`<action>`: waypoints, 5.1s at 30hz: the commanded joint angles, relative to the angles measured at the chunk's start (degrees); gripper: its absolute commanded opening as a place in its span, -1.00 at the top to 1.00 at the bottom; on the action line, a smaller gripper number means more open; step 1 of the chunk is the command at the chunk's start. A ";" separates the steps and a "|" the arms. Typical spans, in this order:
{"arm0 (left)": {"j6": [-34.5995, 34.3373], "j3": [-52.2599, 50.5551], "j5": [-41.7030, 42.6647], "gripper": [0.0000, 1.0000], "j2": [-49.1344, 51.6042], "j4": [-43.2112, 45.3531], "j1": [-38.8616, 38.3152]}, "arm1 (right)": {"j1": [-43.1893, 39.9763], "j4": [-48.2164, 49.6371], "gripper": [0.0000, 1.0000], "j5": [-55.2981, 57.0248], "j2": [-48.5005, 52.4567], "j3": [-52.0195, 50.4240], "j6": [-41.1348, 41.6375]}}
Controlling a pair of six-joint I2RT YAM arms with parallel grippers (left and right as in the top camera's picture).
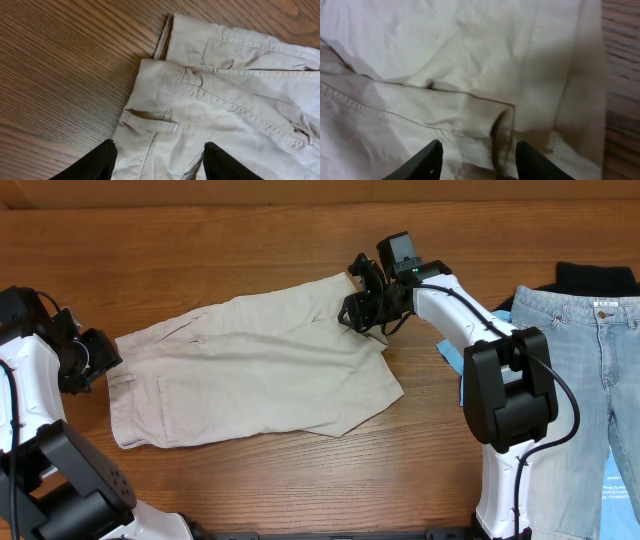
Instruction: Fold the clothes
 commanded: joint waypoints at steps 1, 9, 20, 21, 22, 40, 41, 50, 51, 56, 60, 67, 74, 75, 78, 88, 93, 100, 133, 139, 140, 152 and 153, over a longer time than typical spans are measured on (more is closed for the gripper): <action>0.00 -0.35 -0.35 -0.18 -0.24 0.24 -0.42 | 1.90 0.31 -0.01 -2.51 2.16 0.76 -0.85; 0.00 -0.35 -0.11 -0.19 -0.24 -0.09 -0.42 | 2.47 0.98 0.28 -0.68 2.43 0.76 -0.35; 0.00 -0.35 0.96 -0.22 -0.24 0.28 -0.48 | -1.29 -2.45 0.92 -0.52 -1.40 4.76 3.15; 0.02 -0.35 0.96 -0.23 -0.24 0.28 -0.48 | -1.68 -3.19 0.92 -0.57 -2.47 5.35 4.26; 0.04 -0.35 0.94 -0.24 -0.24 0.26 -0.48 | -1.97 -3.80 0.92 -0.55 -3.45 5.79 5.29; 1.81 -0.35 1.16 -0.93 -0.24 3.15 -0.76 | -2.73 -3.26 0.90 1.20 -12.13 6.82 8.63; 2.64 -0.35 1.16 -0.92 -0.24 3.54 -0.76 | -2.73 -4.17 0.90 1.22 -12.13 6.82 8.63; 11.56 -0.35 2.75 -0.62 3.67 7.08 -0.79 | -2.73 -5.95 0.89 1.20 -12.11 6.82 8.63; 12.28 -0.35 3.37 -0.57 4.70 7.56 -0.79 | -2.73 -5.97 0.89 1.22 -12.11 6.82 8.63; 15.26 -0.35 10.71 -0.54 9.81 9.22 -0.76 | -2.71 -6.56 0.88 1.22 -12.11 6.82 8.61; 15.87 -0.35 15.26 -0.57 12.20 12.07 -0.74 | -2.73 -7.32 0.87 1.25 -12.11 6.82 8.61; 17.38 -0.35 17.20 0.09 12.66 14.67 -0.76 | -2.73 -7.87 0.87 4.20 -12.11 6.82 8.63; 17.35 -0.35 16.20 0.67 12.68 13.38 -0.70 | -2.73 -7.26 0.88 5.09 -12.11 6.82 8.63; 17.35 -0.35 15.34 0.33 12.68 13.40 -0.70 | -2.73 -7.19 0.88 5.09 -12.11 6.82 8.63; 17.33 -0.35 13.35 -0.31 12.74 13.44 -0.70 | -2.73 -7.30 0.88 5.07 -12.11 6.82 8.63; 13.84 -0.33 14.62 0.92 15.74 13.55 -0.68 | -2.73 -7.28 0.89 5.09 -12.11 6.82 8.63; 9.55 4.37 14.60 0.92 15.41 7.87 1.84 | -2.99 -4.44 0.92 6.16 -12.15 7.08 8.66; 8.33 13.40 16.22 0.92 15.39 0.31 5.90 | -3.41 0.35 0.92 6.16 -12.13 7.23 11.63; 9.70 21.55 18.40 -0.50 15.37 -9.31 1.90 | -7.65 -10.47 -0.45 8.63 -12.92 7.26 8.41; 12.24 23.61 19.34 -0.07 15.47 -18.05 -0.22 | -7.26 -24.28 -0.80 8.68 -11.50 4.04 7.10; 12.22 22.77 18.36 -0.07 15.47 -18.67 -0.98 | -7.13 -24.26 -0.85 8.70 -11.06 2.91 6.14; 9.09 4.66 16.68 0.88 15.50 -15.30 -8.76 | -6.69 -22.05 0.41 -3.15 -6.23 -7.23 -2.14; 8.66 3.48 15.80 0.92 15.50 -14.23 -8.96 | -6.69 -22.45 0.39 -3.02 -6.23 -7.23 -1.92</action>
